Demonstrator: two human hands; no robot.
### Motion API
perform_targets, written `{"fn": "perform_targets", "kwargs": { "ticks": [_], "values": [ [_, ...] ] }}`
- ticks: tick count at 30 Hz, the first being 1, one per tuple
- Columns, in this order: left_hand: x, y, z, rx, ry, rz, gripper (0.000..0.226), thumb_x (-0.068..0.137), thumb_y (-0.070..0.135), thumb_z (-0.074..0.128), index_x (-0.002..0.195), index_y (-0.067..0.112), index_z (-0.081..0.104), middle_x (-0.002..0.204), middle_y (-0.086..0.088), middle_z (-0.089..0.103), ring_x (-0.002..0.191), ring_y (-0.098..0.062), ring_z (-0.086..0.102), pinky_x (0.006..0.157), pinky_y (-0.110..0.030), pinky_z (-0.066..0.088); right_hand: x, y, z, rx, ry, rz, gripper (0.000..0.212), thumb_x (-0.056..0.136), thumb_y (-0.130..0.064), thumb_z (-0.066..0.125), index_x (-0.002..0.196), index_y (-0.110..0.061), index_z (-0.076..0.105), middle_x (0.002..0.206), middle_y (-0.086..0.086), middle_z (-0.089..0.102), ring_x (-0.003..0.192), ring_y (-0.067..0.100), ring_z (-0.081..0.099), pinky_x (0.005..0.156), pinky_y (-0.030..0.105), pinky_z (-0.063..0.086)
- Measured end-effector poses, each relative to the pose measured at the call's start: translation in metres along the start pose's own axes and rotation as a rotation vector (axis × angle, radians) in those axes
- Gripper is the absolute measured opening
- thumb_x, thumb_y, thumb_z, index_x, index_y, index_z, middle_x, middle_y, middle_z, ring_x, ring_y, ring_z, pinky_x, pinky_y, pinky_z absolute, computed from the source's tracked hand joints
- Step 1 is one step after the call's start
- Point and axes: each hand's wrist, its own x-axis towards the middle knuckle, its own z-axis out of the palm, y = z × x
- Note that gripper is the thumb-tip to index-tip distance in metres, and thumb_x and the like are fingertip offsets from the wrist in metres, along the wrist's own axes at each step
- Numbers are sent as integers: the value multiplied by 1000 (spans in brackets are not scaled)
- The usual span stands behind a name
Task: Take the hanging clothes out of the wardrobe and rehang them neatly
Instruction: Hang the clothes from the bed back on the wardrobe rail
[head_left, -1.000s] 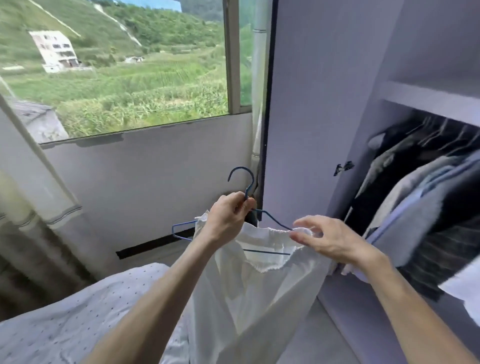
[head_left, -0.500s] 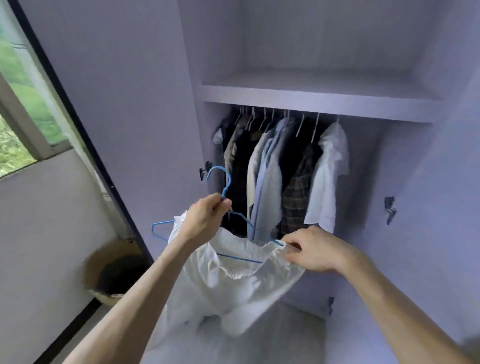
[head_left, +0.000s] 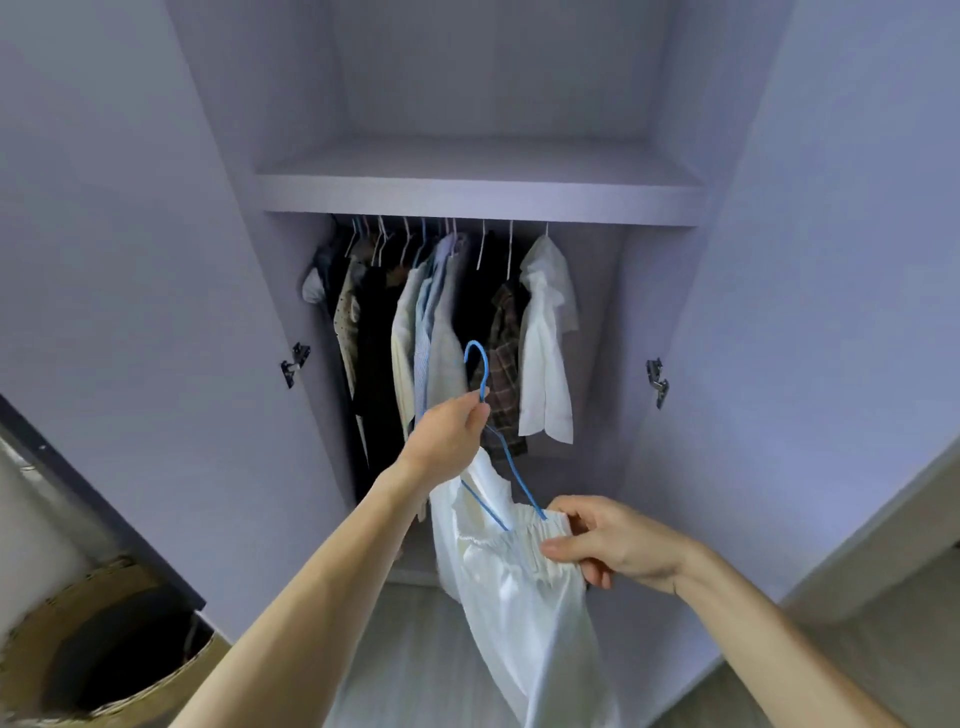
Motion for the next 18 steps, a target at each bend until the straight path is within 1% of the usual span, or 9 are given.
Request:
{"fn": "perform_targets", "kwargs": {
  "ticks": [1,2,3,4,6,8,11,15,18],
  "values": [
    [3,0,4,27,-50,13,40,107,31,37,138,10,51,121,-7,63,105,-21,60,79,-17,40,0,5,1,33,38,14,21,93,-14,67,100,3,57,57,-8,49,50,10,48,47,21,39],
    [5,-1,7,57,-97,22,46,106,33,37,149,17,41,140,-2,54,128,-23,51,96,-24,39,0,10,2,68,81,30,20,94,-14,66,100,3,58,55,-7,49,50,9,47,46,21,38],
    [7,-2,10,93,-134,34,51,106,36,38,155,23,32,153,1,42,140,-21,39,107,-29,34,1,15,2,105,128,50,19,94,-13,66,100,2,58,54,-5,49,49,9,46,46,20,37],
    [9,-3,12,125,-154,54,54,105,37,39,157,25,26,159,2,34,145,-19,32,113,-30,29,3,20,1,143,176,72,17,93,-12,66,100,2,59,54,-3,49,48,10,45,45,21,36],
    [13,-6,14,156,-160,81,56,104,37,41,157,27,25,162,1,28,148,-18,27,116,-31,25,9,28,-1,220,276,117,14,92,-9,66,97,2,60,52,0,49,47,10,44,43,21,33],
    [18,-11,13,161,-154,83,57,103,38,43,157,30,25,163,1,24,150,-18,22,117,-32,24,15,33,-6,299,366,146,7,90,-6,66,92,-3,60,50,-2,48,45,9,43,42,21,32],
    [32,-16,6,196,-142,81,59,102,39,45,156,34,22,164,1,21,151,-21,19,119,-39,25,28,39,-21,384,457,162,7,90,-4,65,87,-7,60,49,-5,49,43,8,42,41,20,33],
    [66,-13,-14,268,-95,98,62,102,39,45,158,31,19,166,-4,14,152,-26,14,122,-45,21,59,41,-53,378,564,180,11,90,-4,65,81,-9,59,49,-3,49,42,8,43,44,21,35],
    [97,1,-35,372,27,126,65,102,41,46,159,30,16,167,-5,6,153,-26,6,123,-48,14,92,36,-89,335,623,162,11,90,-4,63,81,-10,60,52,-2,50,41,8,43,44,20,36]
  ]
}}
